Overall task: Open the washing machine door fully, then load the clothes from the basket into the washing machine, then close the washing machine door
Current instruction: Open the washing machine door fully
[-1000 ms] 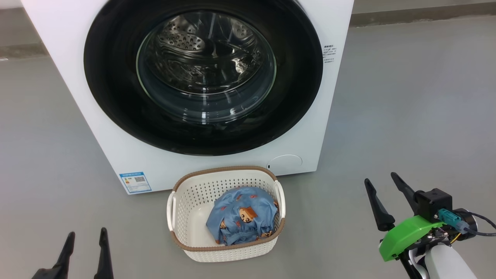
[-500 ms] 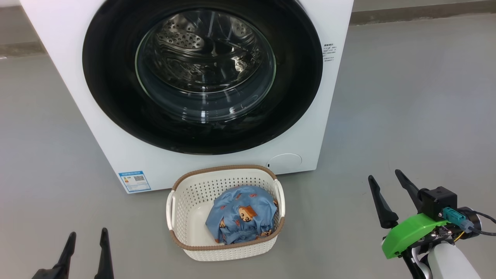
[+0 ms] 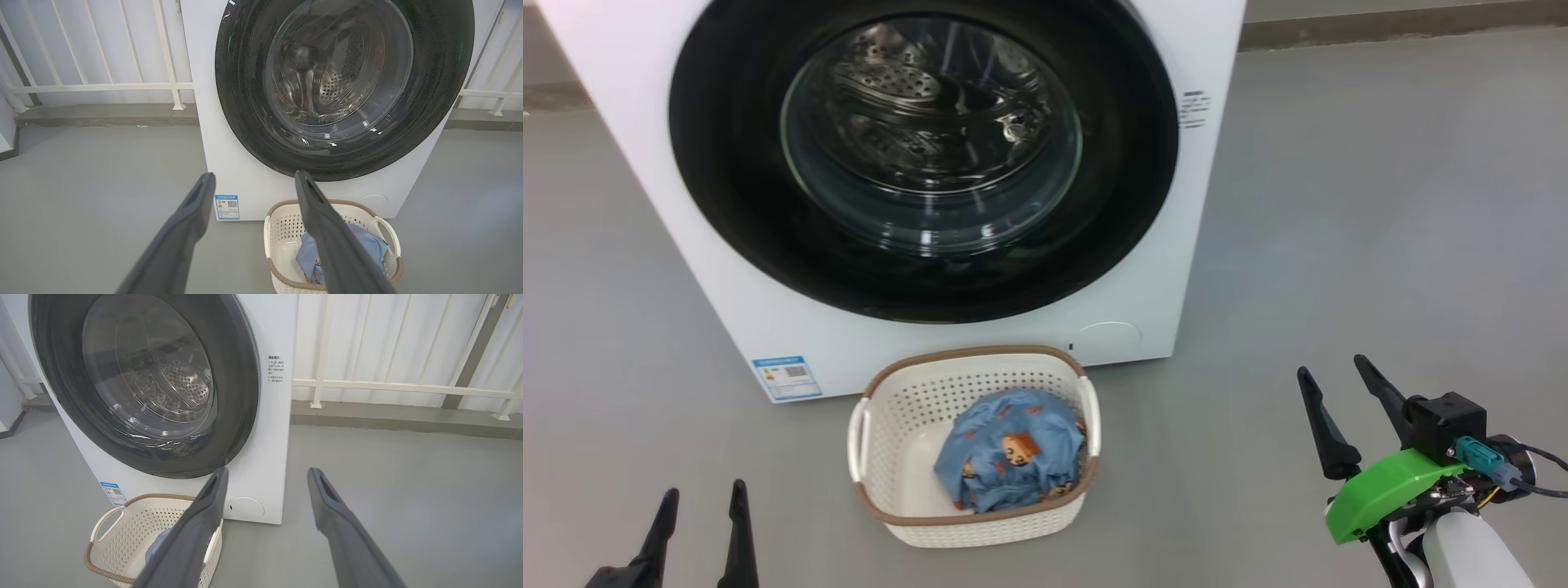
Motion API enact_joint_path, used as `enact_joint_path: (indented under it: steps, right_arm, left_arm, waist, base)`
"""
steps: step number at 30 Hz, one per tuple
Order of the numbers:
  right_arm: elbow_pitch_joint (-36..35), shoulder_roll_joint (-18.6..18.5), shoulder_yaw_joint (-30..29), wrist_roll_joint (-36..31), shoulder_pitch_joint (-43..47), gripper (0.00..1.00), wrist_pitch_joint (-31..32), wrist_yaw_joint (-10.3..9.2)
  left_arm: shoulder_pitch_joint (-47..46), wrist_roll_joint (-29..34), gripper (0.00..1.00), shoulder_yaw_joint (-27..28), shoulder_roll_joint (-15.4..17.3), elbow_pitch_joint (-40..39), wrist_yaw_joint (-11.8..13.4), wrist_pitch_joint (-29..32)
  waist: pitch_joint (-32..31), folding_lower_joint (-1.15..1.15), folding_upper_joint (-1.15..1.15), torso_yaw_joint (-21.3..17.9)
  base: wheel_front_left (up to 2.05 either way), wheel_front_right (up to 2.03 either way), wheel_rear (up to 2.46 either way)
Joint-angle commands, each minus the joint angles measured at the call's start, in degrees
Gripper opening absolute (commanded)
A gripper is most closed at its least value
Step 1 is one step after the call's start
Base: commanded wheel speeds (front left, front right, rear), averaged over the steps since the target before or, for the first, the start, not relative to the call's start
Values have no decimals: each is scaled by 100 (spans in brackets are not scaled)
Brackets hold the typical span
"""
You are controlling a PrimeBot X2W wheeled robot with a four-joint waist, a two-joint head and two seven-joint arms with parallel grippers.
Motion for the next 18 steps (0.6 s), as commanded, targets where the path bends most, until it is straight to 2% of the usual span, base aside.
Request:
enact_joint_path:
  steps: [1,11,18]
  right_arm:
    - [-150,-51,82,-106,-62,100,-73,9]
    - [-215,-39,45,-98,-46,100,-73,9]
    - [-331,-52,51,-43,-35,100,-73,9]
  left_arm:
    - [-186,60,100,211,117,-156,-58,-70]
    - [-221,99,100,345,81,-259,-56,-70]
    - [-182,241,100,395,33,-442,-92,-70]
  waist:
    - [3,0,0,3]
    - [19,0,0,16]
    - [52,0,0,18]
  base:
    - [110,110,-221]
    - [122,119,-242]
    - [77,77,-153]
